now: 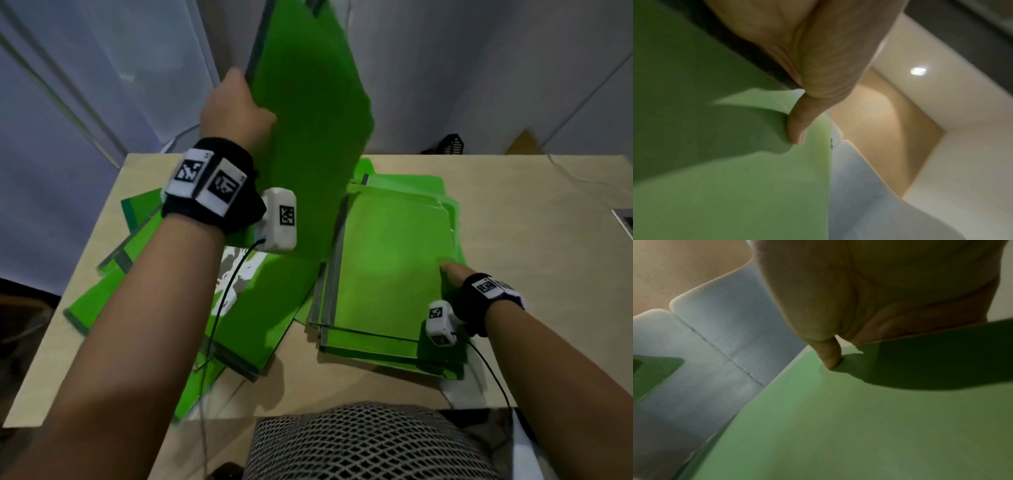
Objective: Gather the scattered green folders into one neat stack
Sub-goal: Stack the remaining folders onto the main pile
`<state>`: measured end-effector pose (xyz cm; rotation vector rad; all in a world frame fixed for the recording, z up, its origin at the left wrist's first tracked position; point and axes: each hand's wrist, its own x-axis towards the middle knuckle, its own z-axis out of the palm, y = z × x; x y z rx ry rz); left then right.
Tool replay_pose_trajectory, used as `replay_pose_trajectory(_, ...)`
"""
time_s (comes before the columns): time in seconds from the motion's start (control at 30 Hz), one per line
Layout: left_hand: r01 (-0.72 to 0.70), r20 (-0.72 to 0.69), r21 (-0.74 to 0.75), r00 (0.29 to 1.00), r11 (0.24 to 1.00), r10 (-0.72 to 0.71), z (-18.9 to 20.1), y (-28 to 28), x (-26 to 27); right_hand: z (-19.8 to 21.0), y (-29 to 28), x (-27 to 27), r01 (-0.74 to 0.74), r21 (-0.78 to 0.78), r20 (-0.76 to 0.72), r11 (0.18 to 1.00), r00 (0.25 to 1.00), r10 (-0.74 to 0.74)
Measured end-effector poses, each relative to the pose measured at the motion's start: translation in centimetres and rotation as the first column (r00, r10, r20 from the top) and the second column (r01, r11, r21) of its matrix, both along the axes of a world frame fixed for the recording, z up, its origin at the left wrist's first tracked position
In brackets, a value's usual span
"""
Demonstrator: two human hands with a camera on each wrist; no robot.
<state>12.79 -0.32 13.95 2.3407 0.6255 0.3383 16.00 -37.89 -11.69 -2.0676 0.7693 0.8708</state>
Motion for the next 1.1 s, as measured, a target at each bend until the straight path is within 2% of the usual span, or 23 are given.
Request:
replay_pose_trajectory(0.07, 0.002, -0.068, -0.302, 0.997, 0.953, -0.024, -2.7, 0.9, 1.1, 0.8, 0.4, -0.4, -0.001, 0.003, -0.001, 1.0, 1.0, 0.001)
replay_pose_trajectory(0.1, -0.004, -0.108, -0.4, 0.993, 0.917, -0.042, -4.8, 1.4, 1.6, 1.5, 0.8, -0.7, 0.0, -0.002, 0.017, 1.0, 1.0, 0.0)
replay_pose_trajectory(0.17, -0.01, -0.178, -0.533, 0.979, 0.846, -0.101, -11.5, 2.8, 3.5, 2.1, 0.6, -0.7, -0.02, -0.021, 0.032, 1.0, 0.999, 0.021)
replay_pose_trajectory(0.2, -0.026, -0.225, -0.547, 0.967, 0.837, -0.117, -13.0, 1.9, 2.8, 2.3, 0.5, -0.6, -0.052, -0.027, 0.021, 0.998, 0.998, 0.052)
replay_pose_trajectory(0.23, -0.039, -0.278, -0.54, 0.951, 0.841, -0.134, -13.2, 0.4, 1.1, 2.0, 0.1, -0.4, -0.082, -0.033, 0.045, 0.996, 0.995, 0.084)
replay_pose_trajectory(0.27, -0.04, -0.312, -0.524, 0.938, 0.851, -0.149, -13.2, -1.3, -0.6, 0.1, -1.2, 0.5, -0.087, -0.028, 0.053, 0.996, 0.995, 0.088)
replay_pose_trajectory(0.33, -0.075, -0.41, -0.436, 0.904, 0.897, -0.124, -14.7, -3.4, -2.8, -1.9, -2.4, 1.3, -0.093, -0.025, 0.04, 0.995, 0.995, 0.094)
replay_pose_trajectory(0.43, -0.086, -0.51, -0.342, 0.853, 0.936, -0.109, -17.6, -5.2, -4.5, 1.4, -0.1, -0.9, 0.08, 0.1, 0.046, 0.992, 0.995, -0.085)
replay_pose_trajectory(0.5, -0.021, -0.511, -0.267, 0.85, 0.963, -0.124, -18.8, -6.0, -4.6, 2.7, 0.9, -1.6, 0.125, 0.179, 0.019, 0.976, 0.991, -0.13)
replay_pose_trajectory(0.57, 0.029, -0.496, -0.216, 0.858, 0.976, -0.135, -19.3, -7.0, -4.4, 3.6, 1.7, -2.1, 0.086, 0.18, 0.004, 0.98, 0.996, -0.088)
replay_pose_trajectory(0.63, 0.107, -0.484, -0.184, 0.856, 0.977, -0.185, -19.6, -8.6, -4.2, 4.5, 2.3, -2.6, 0.009, 0.128, -0.008, 0.992, 1.0, -0.008)
replay_pose_trajectory(0.7, 0.191, -0.487, -0.217, 0.828, 0.957, -0.276, -20.3, -9.7, -4.2, 4.7, 2.5, -2.8, -0.043, 0.056, -0.024, 0.997, 0.999, 0.045)
replay_pose_trajectory(0.77, 0.206, -0.51, -0.236, 0.805, 0.95, -0.302, -20.9, -9.9, -4.1, 4.4, 1.9, -2.9, -0.059, -0.019, -0.019, 0.998, 0.998, 0.059)
replay_pose_trajectory(0.83, 0.073, -0.497, -0.248, 0.846, 0.966, -0.191, -21.7, -8.1, -4.4, 3.8, 1.8, -2.6, -0.084, -0.086, -0.027, 0.993, 0.996, 0.082)
replay_pose_trajectory(0.9, -0.183, -0.506, -0.202, 0.861, 0.962, 0.057, -21.4, -5.2, -5.5, 3.8, 2.0, -2.7, -0.064, -0.069, -0.059, 0.996, 0.996, 0.06)
replay_pose_trajectory(0.93, -0.333, -0.517, -0.159, 0.83, 0.929, 0.209, -21.6, -3.3, -6.3, 3.7, 2.0, -2.6, -0.046, -0.057, -0.072, 0.997, 0.997, 0.042)
replay_pose_trajectory(1.0, -0.605, -0.572, -0.069, 0.675, 0.793, 0.466, -21.9, -0.3, -8.4, 3.8, 2.1, -2.7, -0.028, -0.054, -0.095, 0.998, 0.995, 0.023)
replay_pose_trajectory(1.07, -0.765, -0.615, 0.03, 0.493, 0.643, 0.616, -22.2, 1.8, -10.6, 3.9, 2.2, -2.9, 0.012, -0.034, -0.103, 0.999, 0.995, -0.015)
replay_pose_trajectory(1.1, -0.805, -0.606, 0.07, 0.434, 0.589, 0.666, -22.5, 2.7, -11.4, 4.1, 2.3, -2.9, 0.021, -0.024, -0.114, 0.999, 0.993, -0.023)
